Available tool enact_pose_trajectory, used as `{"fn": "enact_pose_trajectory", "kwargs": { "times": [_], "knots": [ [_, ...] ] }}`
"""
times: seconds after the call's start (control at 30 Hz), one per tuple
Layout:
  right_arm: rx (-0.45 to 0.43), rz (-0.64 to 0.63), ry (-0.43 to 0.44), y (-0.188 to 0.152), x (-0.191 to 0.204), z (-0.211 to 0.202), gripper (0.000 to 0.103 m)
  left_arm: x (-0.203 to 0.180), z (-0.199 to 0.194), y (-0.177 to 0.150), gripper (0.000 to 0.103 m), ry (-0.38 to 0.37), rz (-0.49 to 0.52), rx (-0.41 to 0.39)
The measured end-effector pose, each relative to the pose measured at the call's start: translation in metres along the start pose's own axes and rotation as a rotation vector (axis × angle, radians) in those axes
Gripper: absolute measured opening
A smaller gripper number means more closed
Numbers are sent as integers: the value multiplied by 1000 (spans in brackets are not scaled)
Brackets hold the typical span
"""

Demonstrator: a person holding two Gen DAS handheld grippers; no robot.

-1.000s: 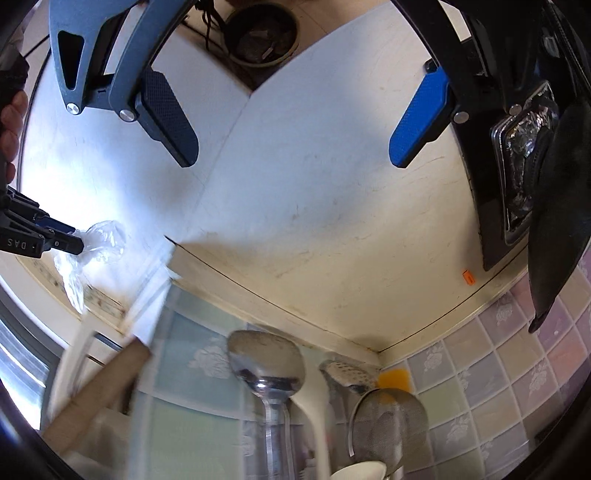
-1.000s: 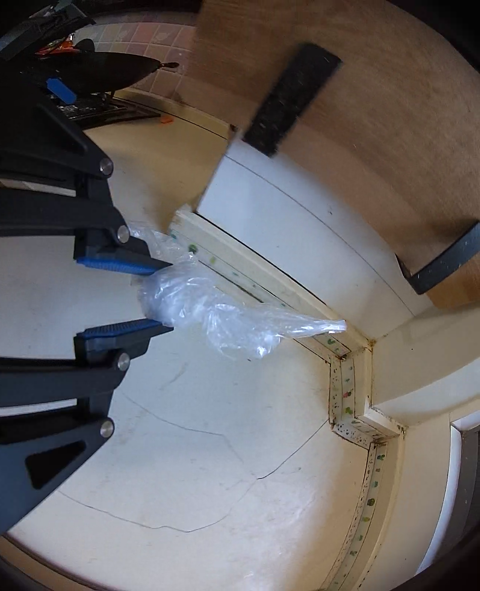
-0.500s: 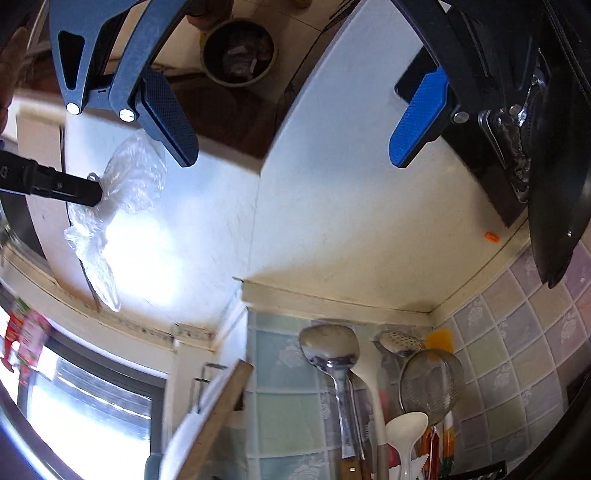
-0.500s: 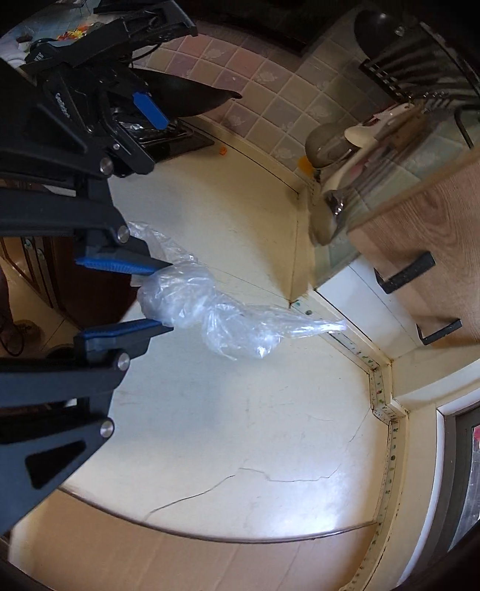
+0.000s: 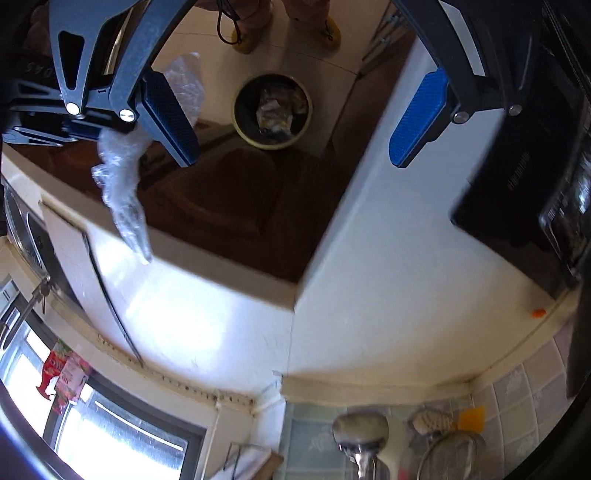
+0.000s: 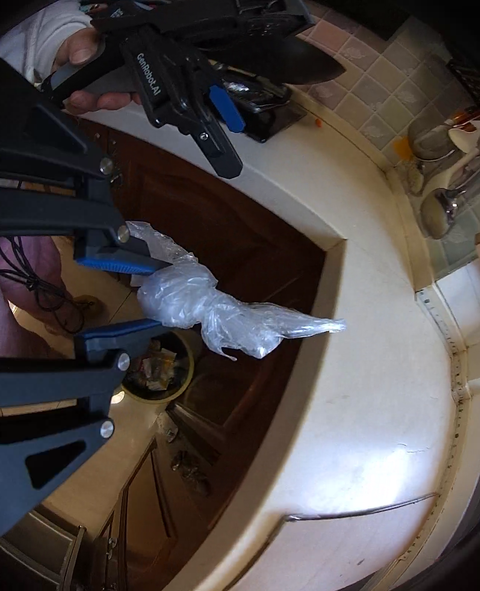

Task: Collect trash
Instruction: 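Carry the plastic bag down over the floor bin with the right tool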

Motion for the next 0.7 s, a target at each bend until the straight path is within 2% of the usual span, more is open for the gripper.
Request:
{"fn": "enact_pose_trajectory", "kwargs": {
  "times": [0.2, 0.37, 0.5, 0.7],
  "knots": [
    [148, -17, -41, -33, -36, 85, 24, -11, 57, -48, 102, 2, -58, 102],
    [257, 26, -81, -51, -77, 172, 24, -15, 107, -83, 102, 31, -55, 188],
    [346, 55, -116, -59, -106, 240, 24, -18, 134, -103, 102, 49, -22, 219],
    [407, 93, -194, -54, -131, 300, 29, -24, 162, -112, 102, 47, 11, 241]
  ]
}}
Point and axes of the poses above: each gripper's, at about its wrist camera, not at the fingertips, and z roughly the way its jaws point, x to its left, y to its top, the point moved 3 cm from there along z, roughly the way its jaws point, and after that the axes turned 8 degrees about z, right-handed, at the moved point
